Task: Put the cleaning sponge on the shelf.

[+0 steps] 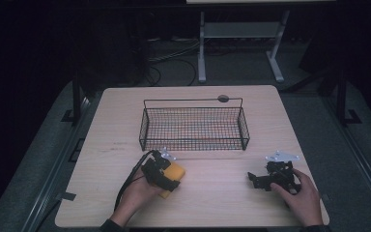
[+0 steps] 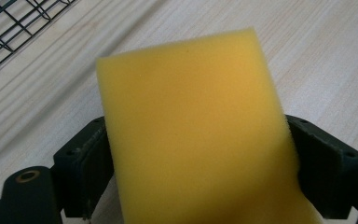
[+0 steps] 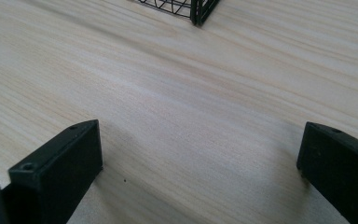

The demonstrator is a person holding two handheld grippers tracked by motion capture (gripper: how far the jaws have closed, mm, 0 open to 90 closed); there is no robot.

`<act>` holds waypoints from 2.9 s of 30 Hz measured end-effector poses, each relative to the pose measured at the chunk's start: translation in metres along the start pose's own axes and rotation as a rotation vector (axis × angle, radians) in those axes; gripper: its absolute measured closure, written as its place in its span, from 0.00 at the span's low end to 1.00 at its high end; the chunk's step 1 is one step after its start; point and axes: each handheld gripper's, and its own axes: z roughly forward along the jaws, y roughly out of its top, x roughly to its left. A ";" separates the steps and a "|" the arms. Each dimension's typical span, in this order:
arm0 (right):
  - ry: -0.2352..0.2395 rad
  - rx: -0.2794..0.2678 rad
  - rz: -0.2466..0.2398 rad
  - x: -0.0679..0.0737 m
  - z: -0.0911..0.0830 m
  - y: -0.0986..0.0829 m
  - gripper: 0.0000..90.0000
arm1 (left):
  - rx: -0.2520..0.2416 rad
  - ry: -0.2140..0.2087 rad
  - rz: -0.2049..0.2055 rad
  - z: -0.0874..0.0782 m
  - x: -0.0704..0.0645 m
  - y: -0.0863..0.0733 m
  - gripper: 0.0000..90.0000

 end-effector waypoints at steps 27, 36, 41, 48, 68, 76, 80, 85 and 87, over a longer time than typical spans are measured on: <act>0.000 0.000 0.000 0.000 0.000 0.000 0.00 | 0.001 -0.047 0.015 -0.013 0.003 0.002 0.22; 0.000 0.000 0.000 0.000 0.000 0.000 0.00 | -0.022 -0.056 0.019 -0.028 0.008 0.004 0.22; 0.000 0.000 0.000 0.000 0.000 0.000 0.00 | -0.033 -0.058 0.018 -0.035 0.010 0.006 0.22; 0.000 0.000 -0.001 0.000 0.000 0.000 0.00 | -0.044 -0.067 0.019 -0.041 0.013 0.005 0.22; 0.000 0.000 -0.001 0.000 0.000 0.000 0.00 | -0.042 -0.062 0.057 -0.062 0.023 0.023 0.22; 0.000 0.000 -0.001 0.000 0.000 0.000 0.00 | -0.042 -0.057 0.073 -0.070 0.028 0.032 0.22; 0.000 0.000 0.000 0.000 0.000 0.000 0.00 | -0.042 -0.058 0.079 -0.073 0.030 0.036 0.22; 0.002 0.001 0.001 0.000 0.000 0.000 0.00 | -0.045 -0.057 0.087 -0.078 0.034 0.042 0.22; 0.002 0.000 0.000 0.000 0.000 0.000 0.00 | -0.040 -0.056 0.090 -0.080 0.036 0.045 0.22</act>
